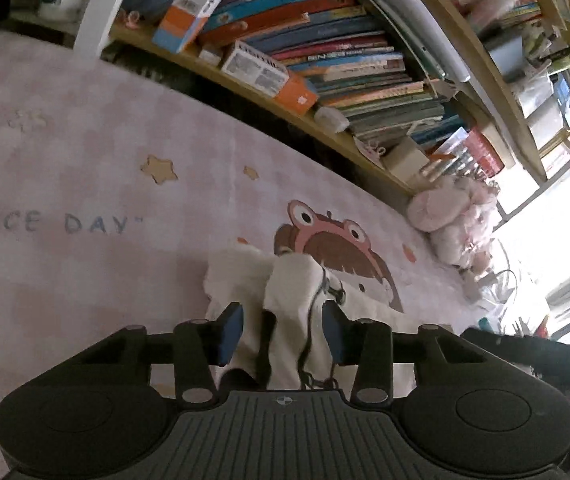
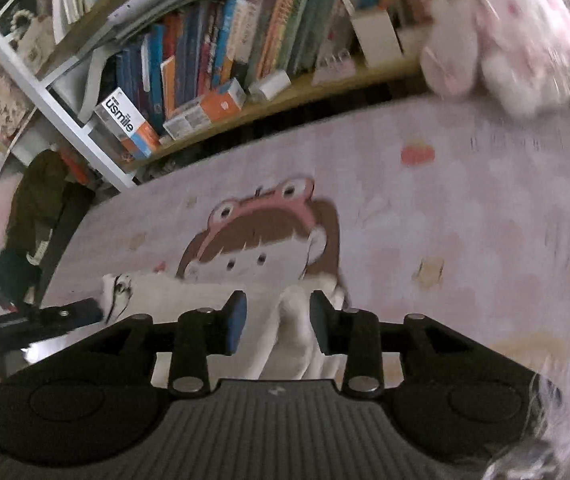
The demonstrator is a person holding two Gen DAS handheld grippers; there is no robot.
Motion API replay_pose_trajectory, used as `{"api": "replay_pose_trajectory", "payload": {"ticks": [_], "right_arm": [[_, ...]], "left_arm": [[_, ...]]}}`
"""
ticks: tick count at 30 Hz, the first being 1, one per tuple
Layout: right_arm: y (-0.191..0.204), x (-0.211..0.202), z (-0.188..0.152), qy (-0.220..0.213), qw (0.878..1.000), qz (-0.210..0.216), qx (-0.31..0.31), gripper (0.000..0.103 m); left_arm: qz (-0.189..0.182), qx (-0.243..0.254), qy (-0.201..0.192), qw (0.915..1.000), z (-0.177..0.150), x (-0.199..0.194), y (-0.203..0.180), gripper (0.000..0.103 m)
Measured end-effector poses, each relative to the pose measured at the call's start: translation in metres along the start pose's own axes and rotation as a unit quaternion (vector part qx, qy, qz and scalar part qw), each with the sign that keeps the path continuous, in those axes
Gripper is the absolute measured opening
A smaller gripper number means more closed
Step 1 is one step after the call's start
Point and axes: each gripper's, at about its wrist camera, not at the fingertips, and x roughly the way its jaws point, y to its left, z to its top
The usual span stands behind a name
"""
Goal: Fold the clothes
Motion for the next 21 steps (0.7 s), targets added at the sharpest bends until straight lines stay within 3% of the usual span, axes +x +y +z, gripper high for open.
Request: {"api": "replay_pose_trajectory", "payload": {"ticks": [2, 5, 9, 10, 11, 15, 17, 21], "right_arm": [[0.003, 0.006, -0.01, 0.014, 1.0, -0.002, 0.026, 0.032], [0.008, 0.015, -0.018, 0.013, 0.999, -0.017, 0.039, 0.008], [0.019, 0.014, -0.017, -0.027, 0.999, -0.013, 0.028, 0.002], [0.025, 0.011, -0.016, -0.039, 0.999, -0.011, 0.015, 0.002], [0.027, 0.009, -0.015, -0.045, 0.999, -0.014, 0.007, 0.002], [0.021, 0.017, -0.013, -0.053, 0.997, -0.039, 0.027, 0.001], [0.013, 0.029, -0.016, -0.045, 0.998, -0.037, 0.037, 0.001], [-0.002, 0.051, -0.022, -0.03, 0.997, -0.033, 0.055, 0.001]], "left_arm": [[0.003, 0.005, 0.005, 1.0, -0.003, 0.003, -0.002, 0.041], [0.01, 0.007, 0.016, 0.9998, -0.004, 0.009, -0.001, 0.041], [0.025, 0.016, 0.028, 0.9992, -0.008, 0.02, -0.001, 0.04], [0.029, 0.021, 0.025, 0.9991, -0.009, 0.019, -0.003, 0.029], [0.028, 0.023, 0.026, 0.999, -0.009, 0.017, -0.006, 0.009], [0.025, 0.019, -0.023, 0.9992, -0.009, -0.014, -0.023, 0.006], [0.009, -0.008, -0.052, 0.9986, -0.009, -0.026, -0.018, 0.006], [-0.01, -0.111, -0.033, 0.9932, -0.015, -0.006, 0.028, 0.007]]}}
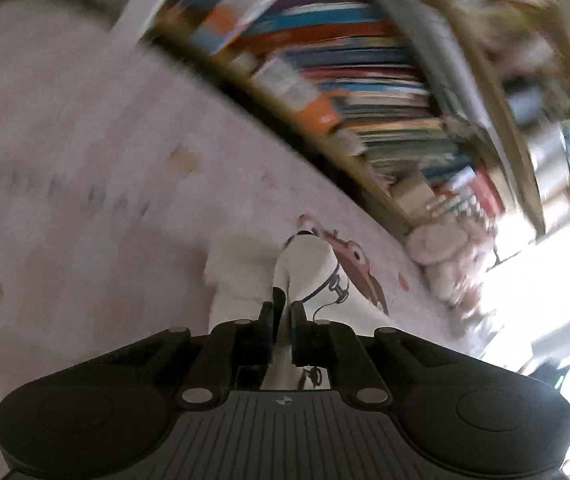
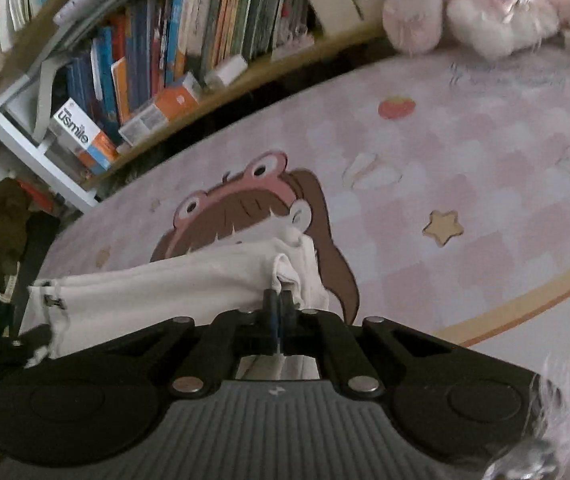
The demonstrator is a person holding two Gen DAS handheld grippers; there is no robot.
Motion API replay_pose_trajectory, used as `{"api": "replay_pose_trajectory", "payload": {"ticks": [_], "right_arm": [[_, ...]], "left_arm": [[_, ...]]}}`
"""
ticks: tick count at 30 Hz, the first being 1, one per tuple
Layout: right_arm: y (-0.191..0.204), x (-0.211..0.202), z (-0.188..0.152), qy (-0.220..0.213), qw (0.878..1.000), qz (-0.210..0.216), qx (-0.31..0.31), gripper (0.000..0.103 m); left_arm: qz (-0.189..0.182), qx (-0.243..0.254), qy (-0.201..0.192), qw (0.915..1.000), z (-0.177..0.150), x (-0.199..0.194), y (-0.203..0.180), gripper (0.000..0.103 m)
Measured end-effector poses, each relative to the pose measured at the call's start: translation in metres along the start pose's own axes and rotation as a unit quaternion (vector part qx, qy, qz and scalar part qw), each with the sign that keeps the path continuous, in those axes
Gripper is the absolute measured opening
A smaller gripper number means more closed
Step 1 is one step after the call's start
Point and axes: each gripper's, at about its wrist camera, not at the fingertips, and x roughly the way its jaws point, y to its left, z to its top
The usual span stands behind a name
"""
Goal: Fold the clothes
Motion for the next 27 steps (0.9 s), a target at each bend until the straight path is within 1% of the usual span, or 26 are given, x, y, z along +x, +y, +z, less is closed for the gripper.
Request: {"api": "replay_pose_trajectory", "payload": {"ticks": [1, 2, 3, 4, 5, 6, 7, 9, 11, 12, 15, 16, 18, 19, 20, 21, 23, 24, 25, 26, 27], "right_arm": [[0.0, 0.001, 0.001, 0.0, 1.0, 0.002, 0.002, 0.001], [-0.001, 0.002, 0.001, 0.001, 1.0, 0.004, 0.004, 0.001], [-0.001, 0.003, 0.002, 0.002, 1.0, 0.006, 0.005, 0.001], [-0.001, 0.003, 0.004, 0.004, 1.0, 0.008, 0.006, 0.001], [-0.001, 0.003, 0.005, 0.006, 1.0, 0.009, 0.006, 0.001], [-0.002, 0.002, 0.006, 0.007, 1.0, 0.011, 0.006, 0.001], [-0.002, 0.001, 0.006, 0.007, 1.0, 0.012, 0.007, 0.002], [-0.002, 0.001, 0.006, 0.007, 1.0, 0.011, 0.008, 0.002], [0.0, 0.001, 0.005, 0.007, 1.0, 0.009, 0.007, 0.002], [0.002, 0.002, 0.005, 0.007, 1.0, 0.008, 0.006, 0.002], [0.003, 0.002, 0.006, 0.009, 1.0, 0.005, 0.0, 0.002], [0.003, 0.002, 0.006, 0.01, 1.0, 0.004, -0.002, 0.002], [0.004, 0.002, 0.006, 0.011, 1.0, 0.003, -0.002, 0.002], [0.004, 0.002, 0.006, 0.012, 1.0, 0.002, -0.004, 0.002], [0.005, 0.002, 0.006, 0.013, 1.0, 0.001, -0.005, 0.002], [0.005, 0.002, 0.006, 0.014, 1.0, 0.0, -0.007, 0.002], [0.007, 0.002, 0.006, 0.016, 1.0, -0.004, -0.013, 0.002], [0.008, 0.002, 0.006, 0.017, 1.0, -0.005, -0.015, 0.002], [0.008, 0.003, 0.006, 0.018, 1.0, -0.006, -0.017, 0.002], [0.009, 0.003, 0.006, 0.018, 1.0, -0.007, -0.019, 0.002], [0.009, 0.004, 0.006, 0.018, 1.0, -0.007, -0.02, 0.002]], "left_arm": [[0.003, -0.009, 0.0, 1.0, 0.0, 0.003, 0.004, 0.008], [0.007, -0.017, 0.001, 0.9998, 0.0, 0.007, 0.007, 0.013], [0.015, -0.02, 0.004, 0.9997, 0.001, 0.009, 0.006, 0.013], [0.02, -0.016, 0.008, 0.9996, 0.003, 0.01, 0.003, 0.014], [0.029, -0.003, 0.012, 0.9995, 0.005, 0.01, -0.003, 0.018], [0.038, 0.02, 0.015, 0.999, 0.006, 0.009, -0.011, 0.022], [0.047, 0.061, 0.014, 0.9969, 0.008, 0.007, -0.024, 0.024], [0.059, 0.131, 0.004, 0.9897, 0.008, 0.004, -0.043, 0.04], [0.069, 0.188, -0.013, 0.9797, 0.008, 0.005, -0.058, 0.042], [0.073, 0.194, -0.014, 0.9782, 0.01, 0.007, -0.06, 0.042], [0.08, 0.172, -0.012, 0.9818, 0.019, 0.019, -0.053, 0.04], [0.077, 0.163, -0.011, 0.9837, 0.021, 0.02, -0.05, 0.04], [0.06, 0.149, -0.007, 0.987, 0.023, 0.022, -0.045, 0.035], [0.052, 0.142, -0.005, 0.9885, 0.024, 0.023, -0.043, 0.031], [0.04, 0.138, -0.001, 0.9896, 0.025, 0.021, -0.042, 0.013], [0.028, 0.132, 0.0, 0.9908, 0.026, 0.018, -0.041, 0.008], [-0.019, 0.103, -0.024, 0.9942, 0.029, 0.006, -0.043, 0.008], [-0.036, 0.083, -0.032, 0.9954, 0.031, 0.002, -0.042, 0.007], [-0.046, 0.052, -0.035, 0.997, 0.033, 0.002, -0.038, 0.007], [-0.04, 0.033, -0.031, 0.9981, 0.035, 0.007, -0.033, 0.007], [-0.022, 0.018, -0.022, 0.9994, 0.037, 0.015, -0.027, 0.007]]}}
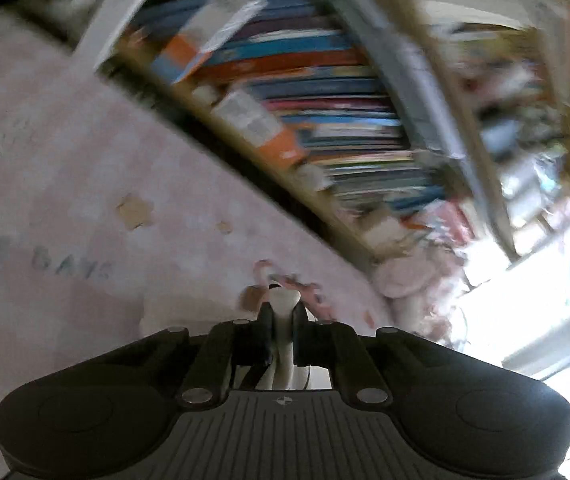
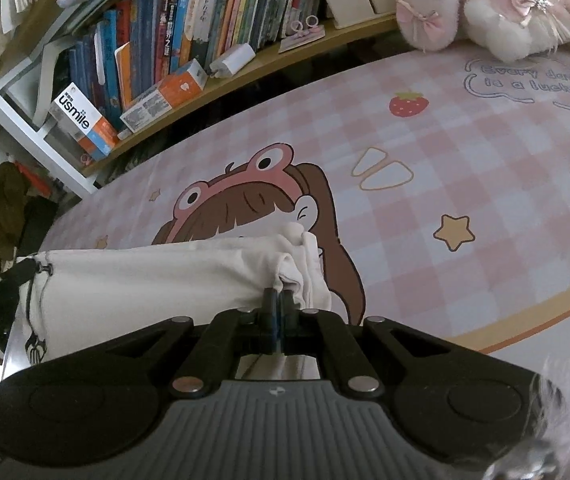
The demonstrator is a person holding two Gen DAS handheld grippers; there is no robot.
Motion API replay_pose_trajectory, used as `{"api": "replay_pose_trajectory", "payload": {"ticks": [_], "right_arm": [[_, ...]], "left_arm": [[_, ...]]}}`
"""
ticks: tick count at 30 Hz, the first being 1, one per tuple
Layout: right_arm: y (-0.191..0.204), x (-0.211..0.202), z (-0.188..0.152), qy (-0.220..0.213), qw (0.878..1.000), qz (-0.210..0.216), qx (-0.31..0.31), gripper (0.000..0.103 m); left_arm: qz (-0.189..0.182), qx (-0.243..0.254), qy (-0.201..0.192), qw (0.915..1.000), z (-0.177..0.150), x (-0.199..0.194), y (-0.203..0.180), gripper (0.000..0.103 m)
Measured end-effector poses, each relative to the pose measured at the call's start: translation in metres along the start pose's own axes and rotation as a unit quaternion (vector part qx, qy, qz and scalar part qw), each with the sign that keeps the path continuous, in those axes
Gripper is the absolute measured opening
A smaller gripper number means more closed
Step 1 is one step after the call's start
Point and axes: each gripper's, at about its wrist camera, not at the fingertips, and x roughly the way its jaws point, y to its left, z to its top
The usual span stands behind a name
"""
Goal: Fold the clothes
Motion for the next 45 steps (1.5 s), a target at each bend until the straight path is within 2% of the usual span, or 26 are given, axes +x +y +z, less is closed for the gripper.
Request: {"api": "replay_pose_trajectory", "payload": {"ticks": [4, 11, 13, 15, 16, 18, 20, 22, 28, 35, 42, 45], "right_arm": [[0.0, 0.001, 0.0, 0.0, 1.0, 0.001, 0.0, 0.002], [0.001, 0.0, -0.001, 0.0, 1.0, 0.0, 0.002, 0.001], [0.001, -0.001, -0.001, 0.0, 1.0, 0.001, 0.003, 0.002], [-0.001, -0.002, -0.001, 0.001, 1.0, 0.007, 0.009, 0.003], [-0.001, -0.004, 0.0, 0.001, 1.0, 0.01, 0.01, 0.005], [-0.001, -0.009, 0.001, 0.001, 1.0, 0.014, 0.008, 0.007], [0.0, -0.015, 0.002, 0.0, 1.0, 0.014, 0.003, 0.014], [0.002, -0.023, 0.003, -0.003, 1.0, 0.011, -0.003, 0.029], [0.008, -0.049, -0.003, -0.008, 1.0, -0.005, -0.018, 0.049], [0.014, -0.068, -0.026, 0.015, 0.999, -0.016, -0.027, 0.055], [0.015, -0.075, -0.05, 0.034, 0.999, -0.027, -0.023, 0.059], [0.016, -0.076, -0.058, 0.043, 0.998, -0.034, -0.023, 0.064]], "left_arm": [[0.041, -0.049, 0.028, 0.9976, 0.001, 0.023, 0.018, 0.008], [0.068, -0.014, 0.021, 0.9973, 0.004, 0.012, 0.002, 0.018], [0.09, 0.026, 0.003, 0.9956, 0.002, -0.004, -0.012, 0.029], [0.108, 0.064, -0.025, 0.9918, -0.004, -0.021, -0.025, 0.071], [0.117, 0.082, -0.039, 0.989, -0.008, -0.029, -0.031, 0.076], [0.127, 0.112, -0.055, 0.984, -0.015, -0.042, -0.04, 0.077], [0.139, 0.127, -0.054, 0.9806, -0.025, -0.05, -0.045, 0.077], [0.161, 0.126, -0.051, 0.9776, -0.035, -0.053, -0.046, 0.077], [0.159, 0.091, -0.029, 0.9826, -0.068, -0.059, -0.045, 0.077], [0.175, 0.116, -0.005, 0.9777, -0.094, -0.058, -0.055, 0.078], [0.202, 0.125, 0.0, 0.9713, -0.106, -0.061, -0.056, 0.078], [0.209, 0.124, 0.006, 0.97, -0.11, -0.061, -0.056, 0.079]]}}
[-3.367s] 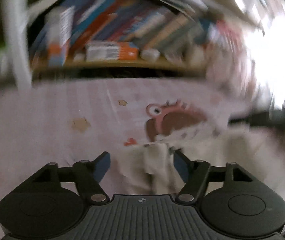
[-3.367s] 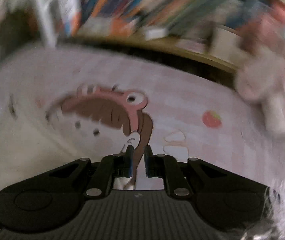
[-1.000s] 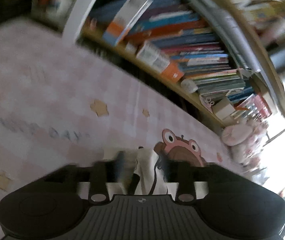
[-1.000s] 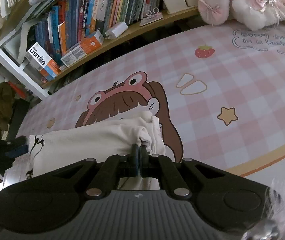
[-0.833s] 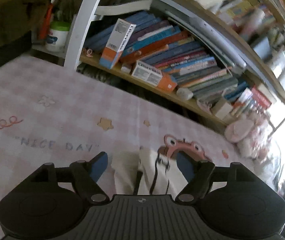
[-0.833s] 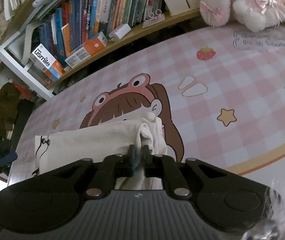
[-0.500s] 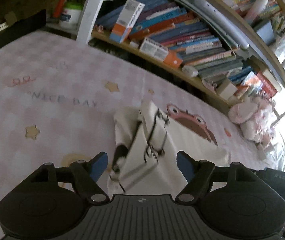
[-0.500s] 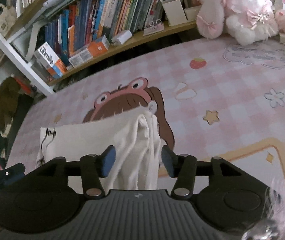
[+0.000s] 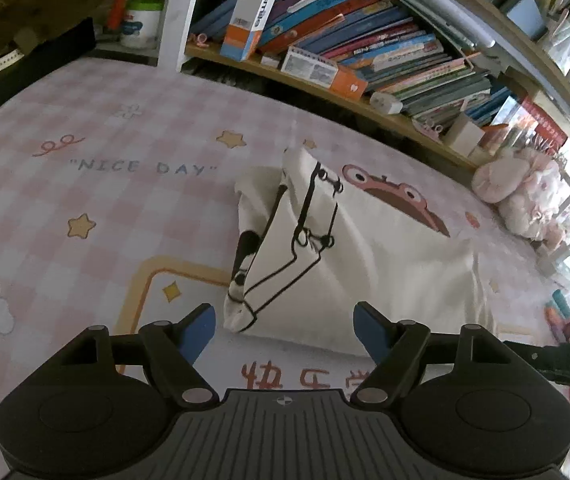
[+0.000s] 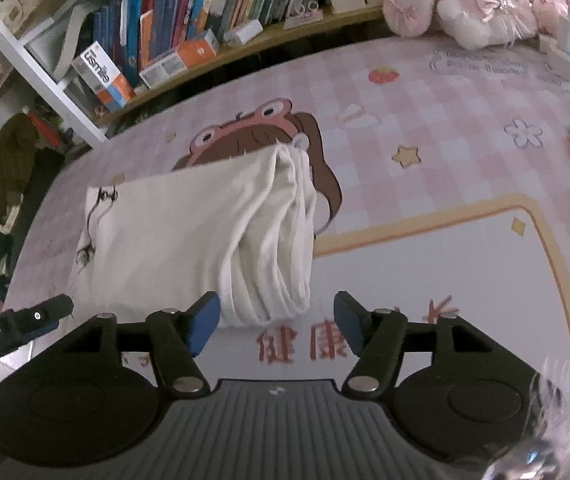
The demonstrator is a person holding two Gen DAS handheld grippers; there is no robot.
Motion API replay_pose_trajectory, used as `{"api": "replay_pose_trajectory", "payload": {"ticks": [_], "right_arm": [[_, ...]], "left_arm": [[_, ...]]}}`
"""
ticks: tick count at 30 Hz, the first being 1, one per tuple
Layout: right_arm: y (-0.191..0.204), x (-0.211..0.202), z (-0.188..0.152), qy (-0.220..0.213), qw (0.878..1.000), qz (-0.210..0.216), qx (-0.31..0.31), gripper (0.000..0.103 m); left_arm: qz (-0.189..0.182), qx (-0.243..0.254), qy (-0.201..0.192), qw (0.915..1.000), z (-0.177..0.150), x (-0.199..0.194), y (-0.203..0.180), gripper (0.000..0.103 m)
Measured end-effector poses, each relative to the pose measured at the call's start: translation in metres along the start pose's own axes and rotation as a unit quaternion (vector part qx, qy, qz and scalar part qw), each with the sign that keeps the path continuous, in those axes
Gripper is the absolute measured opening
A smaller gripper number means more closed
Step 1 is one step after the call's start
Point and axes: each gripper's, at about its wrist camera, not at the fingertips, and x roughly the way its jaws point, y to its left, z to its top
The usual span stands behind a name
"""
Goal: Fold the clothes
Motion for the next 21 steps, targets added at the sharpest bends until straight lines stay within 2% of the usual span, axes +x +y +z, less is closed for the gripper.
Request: {"api": "replay_pose_trajectory", "payload": {"ticks": [2, 11, 21], "right_arm": [[0.001, 0.0, -0.004, 0.006, 1.0, -0.006, 0.001, 0.065], [0.002, 0.005, -0.01, 0.02, 1.0, -0.013, 0.017, 0.074], [0.006, 0.018, 0.005, 0.027, 0.999, -0.024, 0.026, 0.076]], "left_arm": [[0.005, 0.003, 0.005, 1.0, -0.001, 0.0, 0.0, 0.082], [0.02, 0.019, 0.019, 0.9995, -0.003, 0.008, -0.002, 0.082], [0.026, -0.024, 0.019, 0.9992, 0.017, 0.027, 0.027, 0.082]]}}
